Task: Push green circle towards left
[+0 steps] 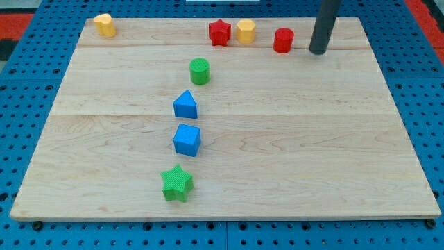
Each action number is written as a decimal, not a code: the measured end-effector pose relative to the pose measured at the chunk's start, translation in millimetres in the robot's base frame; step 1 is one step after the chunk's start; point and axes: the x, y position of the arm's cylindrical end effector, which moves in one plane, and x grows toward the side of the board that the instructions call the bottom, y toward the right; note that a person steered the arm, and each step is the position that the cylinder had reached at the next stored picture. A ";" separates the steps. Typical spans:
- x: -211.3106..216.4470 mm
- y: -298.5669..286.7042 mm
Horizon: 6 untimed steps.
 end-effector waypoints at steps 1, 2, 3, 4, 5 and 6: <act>35.7 -60.5; 35.6 -168.5; 36.5 -222.6; 37.8 -223.1; 32.7 -211.2; 3.9 -173.9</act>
